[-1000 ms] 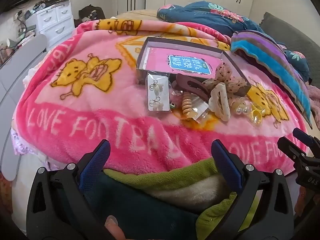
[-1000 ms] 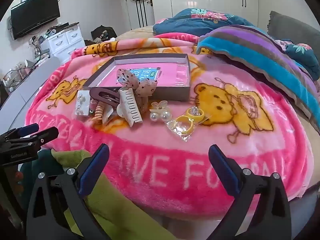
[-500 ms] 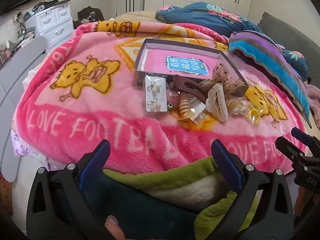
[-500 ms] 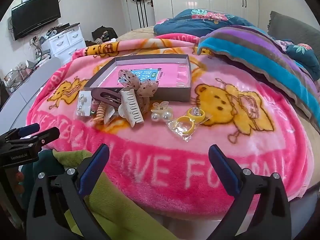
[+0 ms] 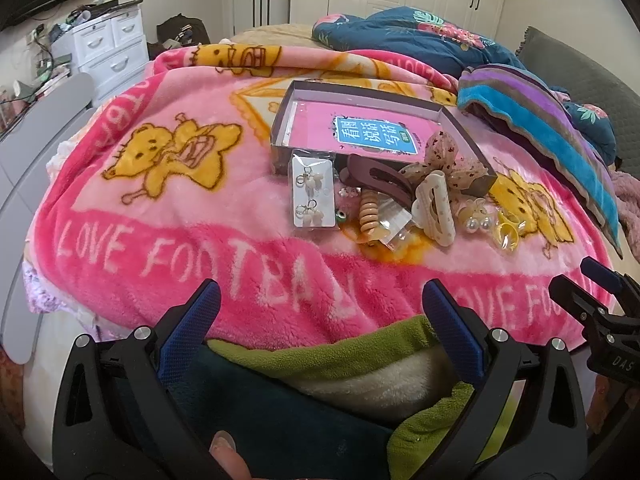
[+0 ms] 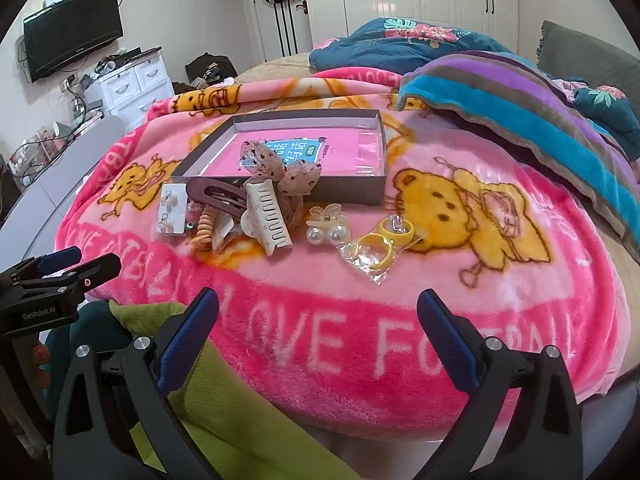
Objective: Organize jewelry
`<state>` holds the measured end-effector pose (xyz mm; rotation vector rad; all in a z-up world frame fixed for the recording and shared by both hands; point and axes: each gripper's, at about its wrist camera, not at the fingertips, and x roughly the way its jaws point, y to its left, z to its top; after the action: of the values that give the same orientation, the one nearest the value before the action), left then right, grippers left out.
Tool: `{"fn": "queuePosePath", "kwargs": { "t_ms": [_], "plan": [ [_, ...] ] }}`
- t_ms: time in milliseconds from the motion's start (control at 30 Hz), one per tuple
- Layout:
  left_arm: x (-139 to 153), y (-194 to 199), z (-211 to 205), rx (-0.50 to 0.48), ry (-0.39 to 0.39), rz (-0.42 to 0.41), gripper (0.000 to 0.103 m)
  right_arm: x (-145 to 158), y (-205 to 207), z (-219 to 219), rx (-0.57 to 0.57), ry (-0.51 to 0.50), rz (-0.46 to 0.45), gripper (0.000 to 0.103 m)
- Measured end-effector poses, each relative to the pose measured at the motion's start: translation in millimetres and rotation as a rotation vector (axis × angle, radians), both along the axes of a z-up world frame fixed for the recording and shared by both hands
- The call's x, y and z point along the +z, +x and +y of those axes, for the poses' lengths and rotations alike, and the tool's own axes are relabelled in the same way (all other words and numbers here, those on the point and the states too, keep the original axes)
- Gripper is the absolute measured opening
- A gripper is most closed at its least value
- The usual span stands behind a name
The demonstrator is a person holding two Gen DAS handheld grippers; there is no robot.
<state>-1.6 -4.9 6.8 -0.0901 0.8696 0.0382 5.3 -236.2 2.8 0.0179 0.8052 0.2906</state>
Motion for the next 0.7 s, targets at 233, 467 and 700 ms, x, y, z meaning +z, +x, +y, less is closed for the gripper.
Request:
{"fn": "queuePosePath", "kwargs": {
  "t_ms": [233,467,700],
  "plan": [
    [1.8,0.3,0.6,0.003,0.008,0.000,0.095,1.1,1.0,0.2,0.000,0.003,-0.003,0.099],
    [4.3,0.1,1.5,0.003,0.009,-0.002,0.095,1.9,0.7,0.6,0.002,0.003,-0.001,0.099],
    [4.8,-0.4,2.0,0.002,0.008,-0.004,0.095,2.5,1.4,1.5,0.004,0.005,-0.003,0.099]
  ]
}}
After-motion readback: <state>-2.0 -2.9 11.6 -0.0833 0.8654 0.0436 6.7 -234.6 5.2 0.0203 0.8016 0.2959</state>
